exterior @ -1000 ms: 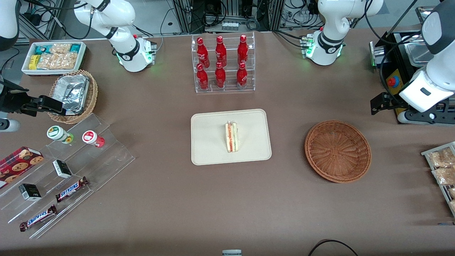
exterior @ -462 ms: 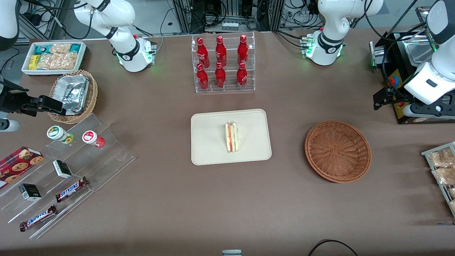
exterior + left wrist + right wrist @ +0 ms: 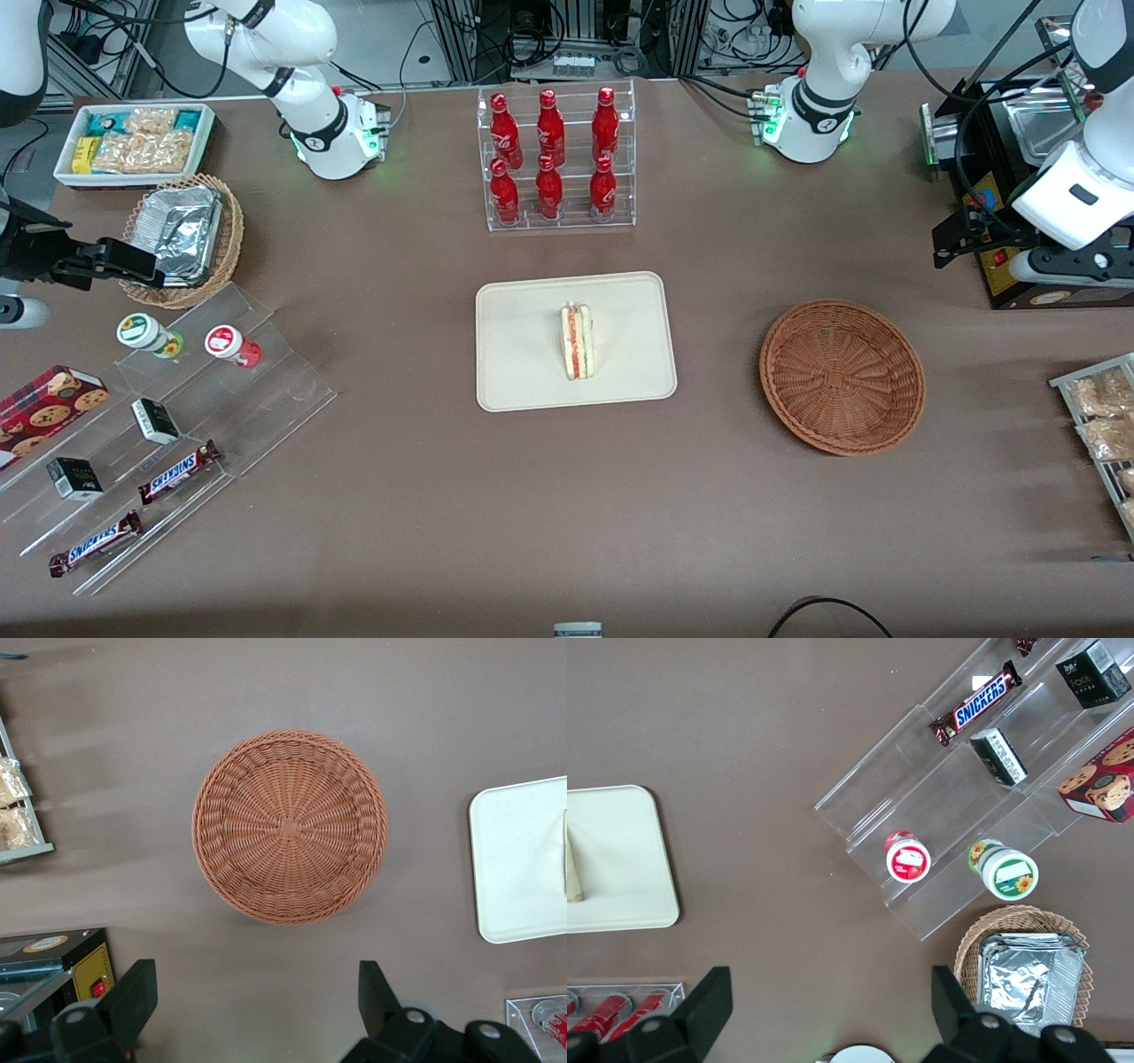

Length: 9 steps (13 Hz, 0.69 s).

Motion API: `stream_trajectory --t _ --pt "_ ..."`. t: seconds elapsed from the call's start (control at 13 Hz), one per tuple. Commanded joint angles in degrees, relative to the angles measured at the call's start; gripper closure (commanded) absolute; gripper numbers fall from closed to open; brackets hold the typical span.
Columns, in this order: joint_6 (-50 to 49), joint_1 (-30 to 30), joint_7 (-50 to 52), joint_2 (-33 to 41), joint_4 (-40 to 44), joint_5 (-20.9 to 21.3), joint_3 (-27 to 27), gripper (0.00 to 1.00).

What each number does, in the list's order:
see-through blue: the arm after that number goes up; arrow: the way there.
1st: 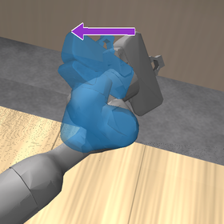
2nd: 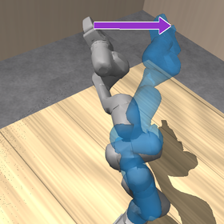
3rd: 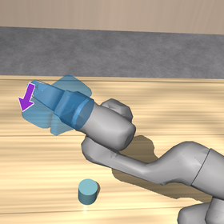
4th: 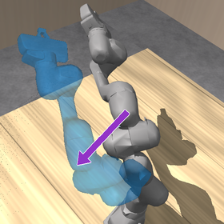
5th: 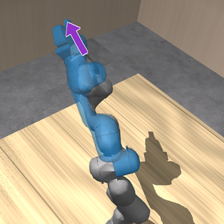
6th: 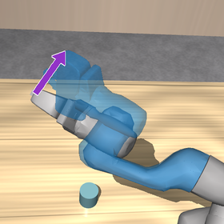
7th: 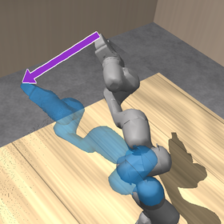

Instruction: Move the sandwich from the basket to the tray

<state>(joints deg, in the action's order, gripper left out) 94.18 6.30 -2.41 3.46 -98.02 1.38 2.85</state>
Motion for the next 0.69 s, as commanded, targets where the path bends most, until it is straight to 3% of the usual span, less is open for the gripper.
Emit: stream_trajectory --t 0.0,0.31,0.62 --pt "-1.54 -0.68 0.92 -0.99 1.51 -0.06 -0.21 0.0" --pt "-1.63 -5.06 1.0 -1.26 2.13 -0.06 -4.86 0.0" --pt "-2.24 -5.25 1.0 -1.08 2.83 -0.06 -5.22 0.0"
